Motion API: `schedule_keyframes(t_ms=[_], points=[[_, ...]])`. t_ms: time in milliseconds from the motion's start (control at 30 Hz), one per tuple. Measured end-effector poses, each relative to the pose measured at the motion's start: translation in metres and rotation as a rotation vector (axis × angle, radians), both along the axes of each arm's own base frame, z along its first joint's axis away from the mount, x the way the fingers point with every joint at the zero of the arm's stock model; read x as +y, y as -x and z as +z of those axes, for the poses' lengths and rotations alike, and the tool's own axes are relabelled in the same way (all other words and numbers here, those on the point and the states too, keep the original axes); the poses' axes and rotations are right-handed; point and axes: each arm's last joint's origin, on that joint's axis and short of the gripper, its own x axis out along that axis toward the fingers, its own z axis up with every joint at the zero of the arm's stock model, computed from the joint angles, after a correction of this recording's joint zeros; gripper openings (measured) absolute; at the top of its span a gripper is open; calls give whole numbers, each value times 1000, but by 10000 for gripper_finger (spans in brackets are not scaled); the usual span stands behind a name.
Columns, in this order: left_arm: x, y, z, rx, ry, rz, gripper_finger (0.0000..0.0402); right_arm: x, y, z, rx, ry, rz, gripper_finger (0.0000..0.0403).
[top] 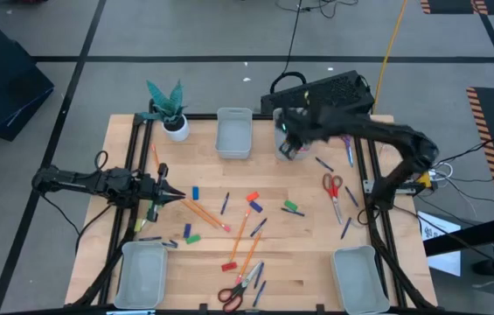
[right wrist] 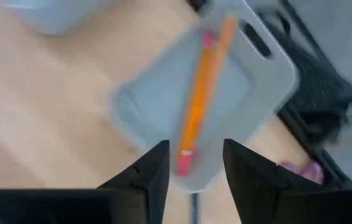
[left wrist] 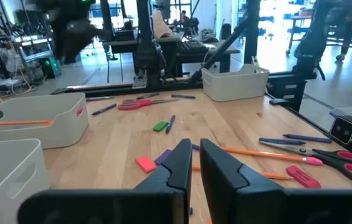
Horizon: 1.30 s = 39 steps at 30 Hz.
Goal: Sort crayons/erasers/pens/pencils in bins
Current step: Put the yellow pencil into the top right bin
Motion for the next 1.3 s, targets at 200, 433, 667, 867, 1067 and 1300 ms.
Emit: schedule_keyframes(t_ms=[200, 433, 667, 867, 1067, 1300], points=[[0, 0, 0, -1, 0, 0, 37, 87, 17, -23, -218, -24, 225, 140], [0, 0, 0, -1, 0, 0, 37, 166, 29, -60, -355, -81, 471, 140], [0, 0, 0, -1, 0, 0, 37, 220, 13, -89, -386, -37, 771, 140], [0, 0, 0, 0, 0, 0, 37, 242, -13, -116, -419, -95, 990, 157], [0, 0, 0, 0, 0, 0, 37, 256, -40, -136, -381, -23, 1212, 163], [0, 0, 0, 0, 0, 0, 37, 251, -71, -158, -584, -61, 1382, 153]])
